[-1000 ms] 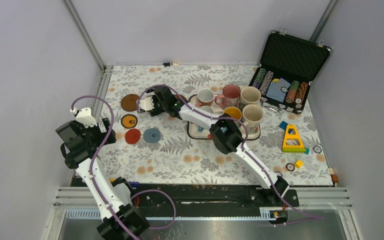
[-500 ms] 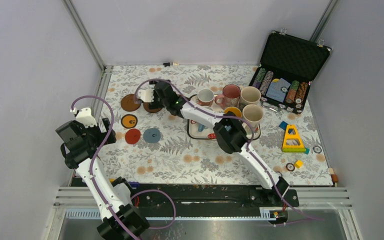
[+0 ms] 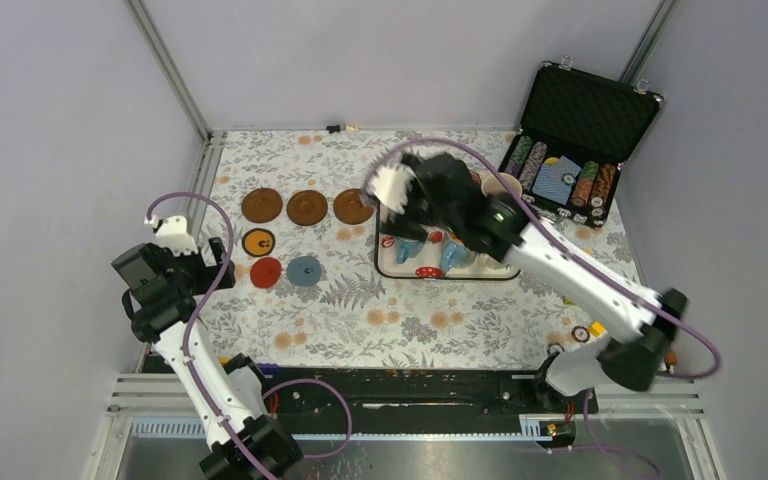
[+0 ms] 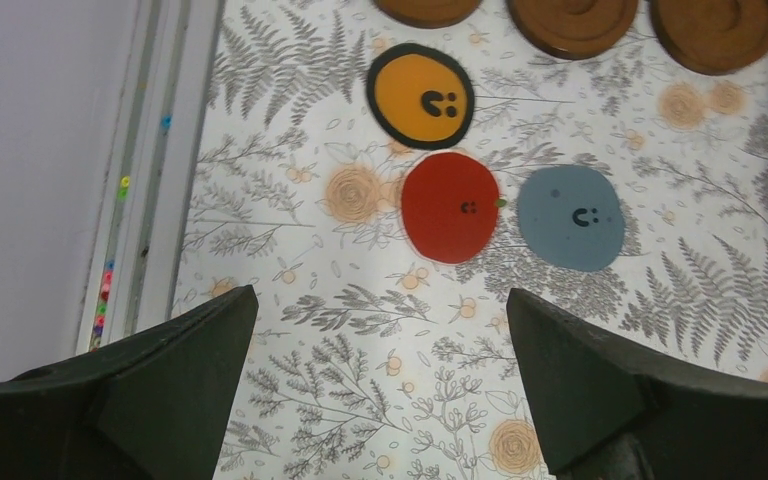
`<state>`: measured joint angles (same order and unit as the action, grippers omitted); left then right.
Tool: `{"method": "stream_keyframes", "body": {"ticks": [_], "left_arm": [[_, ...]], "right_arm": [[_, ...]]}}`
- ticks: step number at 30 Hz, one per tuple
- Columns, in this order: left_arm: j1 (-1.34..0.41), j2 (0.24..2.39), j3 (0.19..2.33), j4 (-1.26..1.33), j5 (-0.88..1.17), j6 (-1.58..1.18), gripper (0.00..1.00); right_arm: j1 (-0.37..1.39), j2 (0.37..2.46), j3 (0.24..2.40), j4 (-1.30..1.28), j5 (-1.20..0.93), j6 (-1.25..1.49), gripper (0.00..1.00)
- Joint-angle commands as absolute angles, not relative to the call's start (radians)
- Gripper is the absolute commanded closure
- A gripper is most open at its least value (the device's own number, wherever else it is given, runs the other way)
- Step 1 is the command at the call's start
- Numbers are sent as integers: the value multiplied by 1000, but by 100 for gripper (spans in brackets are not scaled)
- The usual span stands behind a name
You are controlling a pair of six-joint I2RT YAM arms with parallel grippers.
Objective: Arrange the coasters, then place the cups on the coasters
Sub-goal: Move the coaster to the center of the board.
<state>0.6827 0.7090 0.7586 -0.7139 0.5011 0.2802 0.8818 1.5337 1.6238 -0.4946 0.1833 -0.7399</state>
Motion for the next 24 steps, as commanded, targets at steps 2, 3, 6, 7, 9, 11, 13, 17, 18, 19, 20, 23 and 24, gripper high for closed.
{"method": "stream_keyframes", "body": {"ticks": [2, 3, 6, 7, 9, 11, 13, 17, 18, 19, 20, 23, 24], "left_arm": [[651, 680, 808, -766, 658, 385, 1], [594, 681, 815, -768, 627, 392, 1], [384, 701, 822, -765, 427, 416, 1], [306, 718, 816, -757, 340, 420, 1], [171, 767, 804, -744, 202, 431, 1], [82, 845, 800, -741, 146, 444, 1], [16, 943, 812, -736, 114, 447, 1], [-127, 1130, 836, -683, -28, 433, 1], [-154, 1161, 838, -665, -52, 437, 1], [-178, 1193, 843, -649, -65, 446, 1], [-197, 1225, 849, -634, -74, 453, 1], [-229, 1316, 879, -618, -43, 468, 1], [-237, 1350, 891, -618, -28, 474, 1]], "right_arm": [[888, 1203, 1239, -753, 116, -669, 2], [888, 1124, 1182, -769, 106, -668, 2], [888, 837, 1013, -764, 66, -686, 2], [887, 749, 962, -755, 35, -692, 2], [888, 611, 855, -741, -50, -681, 2], [848, 533, 802, -750, -138, -650, 2], [803, 493, 730, -717, -159, -620, 2], [799, 500, 595, -594, -89, -576, 2], [799, 516, 580, -571, -64, -564, 2], [799, 535, 576, -559, -44, -559, 2], [799, 553, 578, -554, -24, -557, 2], [799, 588, 578, -523, 25, -553, 2], [799, 593, 576, -512, 37, -551, 2]]}}
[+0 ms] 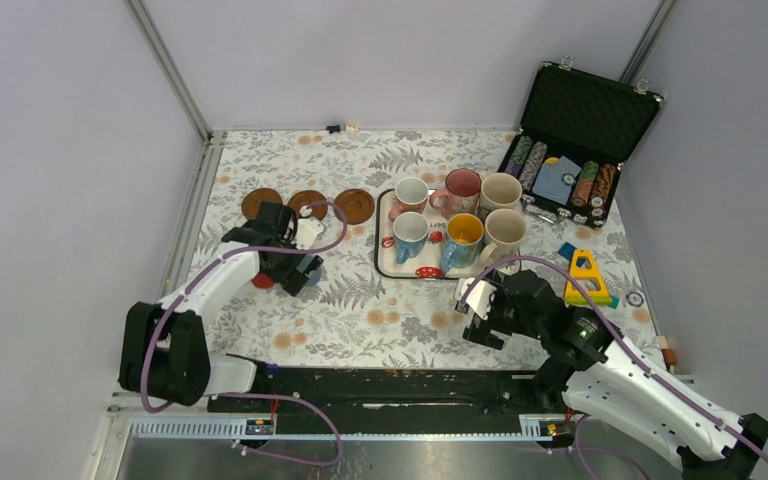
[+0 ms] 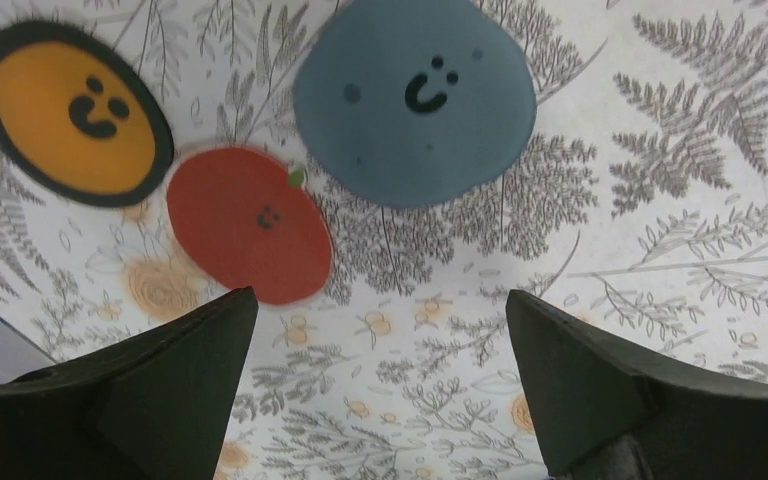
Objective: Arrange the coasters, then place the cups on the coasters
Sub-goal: Move the coaster to the center of the board.
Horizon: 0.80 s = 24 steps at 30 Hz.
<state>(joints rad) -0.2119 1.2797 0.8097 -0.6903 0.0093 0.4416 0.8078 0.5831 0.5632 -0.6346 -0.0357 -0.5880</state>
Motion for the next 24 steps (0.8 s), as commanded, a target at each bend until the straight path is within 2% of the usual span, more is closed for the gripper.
{"method": "stream_keyframes", "body": {"ticks": [1, 8, 15, 20, 24], "left_arm": [[-245, 1380, 903, -612, -18, 483, 1], [-276, 1544, 942, -575, 92, 566, 1], [-279, 1644, 947, -496, 52, 623, 1], [-276, 1716, 1031, -562, 106, 635, 1], [-276, 1764, 1103, -671, 160, 666, 8]], "right_arm": [[799, 596, 573, -506, 52, -546, 2], [793, 598, 551, -493, 103, -542, 2], [782, 662, 551, -490, 133, -548, 2], [770, 694, 554, -491, 127, -544, 3], [768, 705, 549, -479, 128, -550, 3]]}}
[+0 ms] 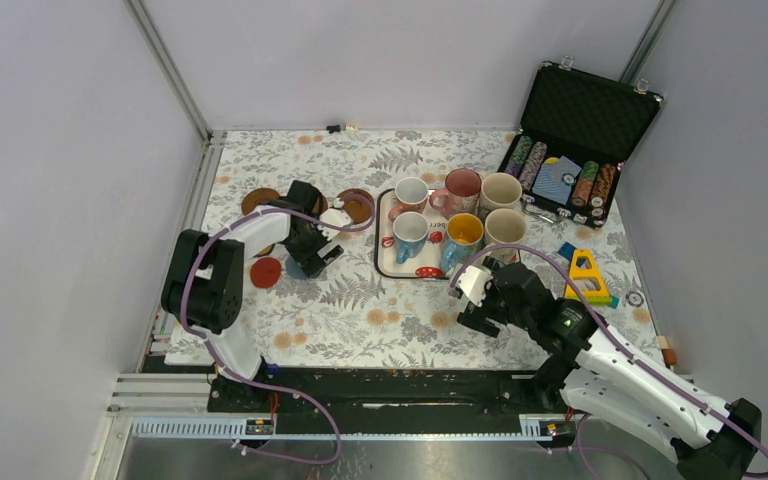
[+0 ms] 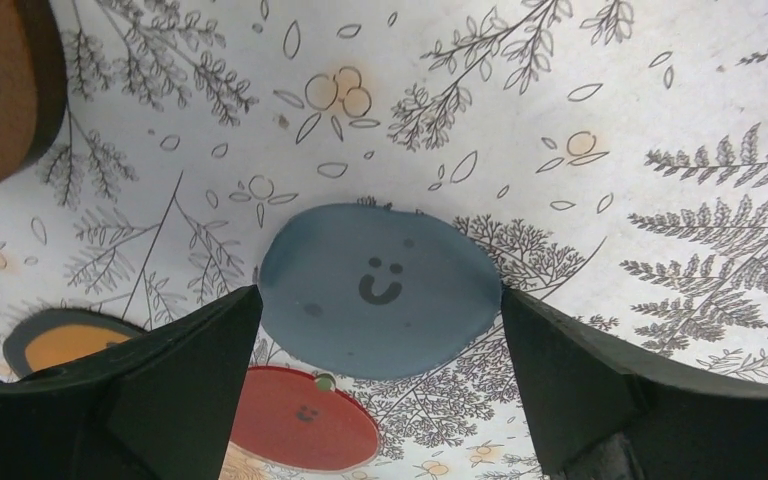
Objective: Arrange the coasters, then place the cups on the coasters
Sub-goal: Move the coaster to the center of the board.
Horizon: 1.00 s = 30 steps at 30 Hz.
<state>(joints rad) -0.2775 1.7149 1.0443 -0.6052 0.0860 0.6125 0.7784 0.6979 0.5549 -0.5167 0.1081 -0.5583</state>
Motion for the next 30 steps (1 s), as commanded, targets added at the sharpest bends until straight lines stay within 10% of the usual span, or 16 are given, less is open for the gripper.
{"method": "stream_keyframes", "body": {"ticks": [1, 30], "left_arm": [[-276, 1772, 1112, -693, 170, 677, 8], [-249, 1897, 1332, -910, 94, 773, 1]], "right_arm": [[767, 709, 549, -478, 131, -550, 3], [764, 651, 531, -467, 79, -551, 4]]}}
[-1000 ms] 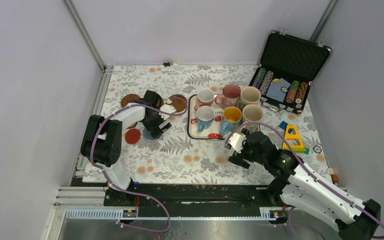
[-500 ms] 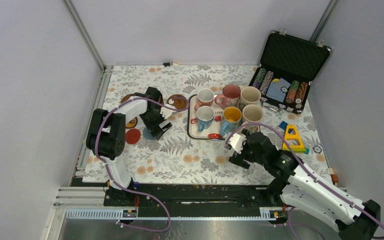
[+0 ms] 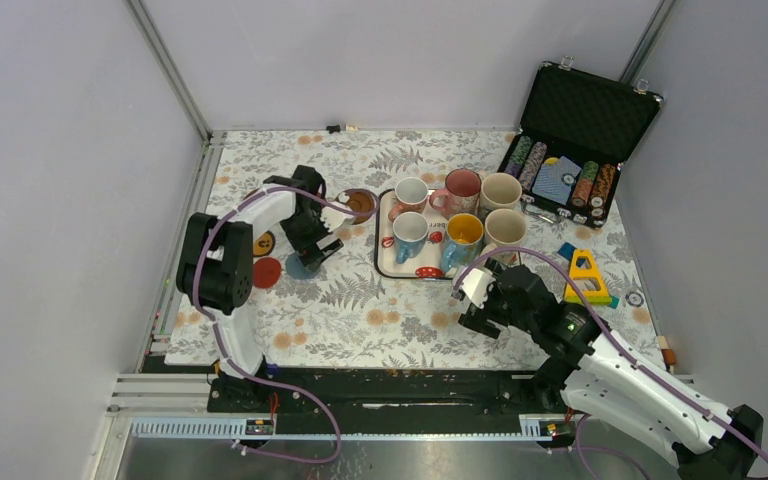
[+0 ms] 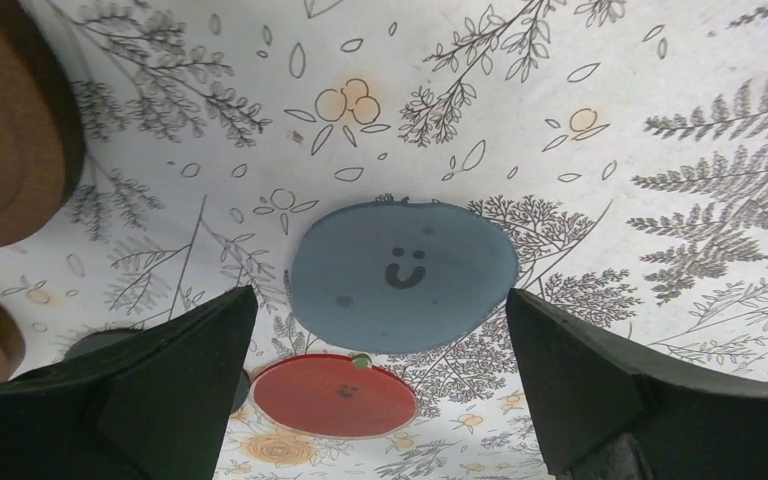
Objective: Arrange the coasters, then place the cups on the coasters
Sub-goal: Move the coaster to the center of the board.
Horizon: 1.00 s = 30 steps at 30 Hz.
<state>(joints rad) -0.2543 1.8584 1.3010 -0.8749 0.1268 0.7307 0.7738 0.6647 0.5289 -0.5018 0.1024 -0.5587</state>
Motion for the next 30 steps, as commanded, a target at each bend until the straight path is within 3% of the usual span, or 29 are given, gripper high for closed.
{"method": "stream_keyframes", "body": {"ticks": [1, 21, 24, 30], "left_arm": [[-249, 1905, 1334, -913, 92, 776, 1], [-252, 1876, 1168, -840, 4, 801, 2], [-252, 1870, 1161, -839, 28, 797, 7], [-282, 1870, 1171, -845, 57, 778, 25]], "right_arm": [[765, 650, 532, -467, 79, -550, 4], [763, 665, 540, -467, 103, -539, 4], [763, 665, 540, -467, 104, -538, 4], [762, 672, 543, -467, 107, -536, 4]]}}
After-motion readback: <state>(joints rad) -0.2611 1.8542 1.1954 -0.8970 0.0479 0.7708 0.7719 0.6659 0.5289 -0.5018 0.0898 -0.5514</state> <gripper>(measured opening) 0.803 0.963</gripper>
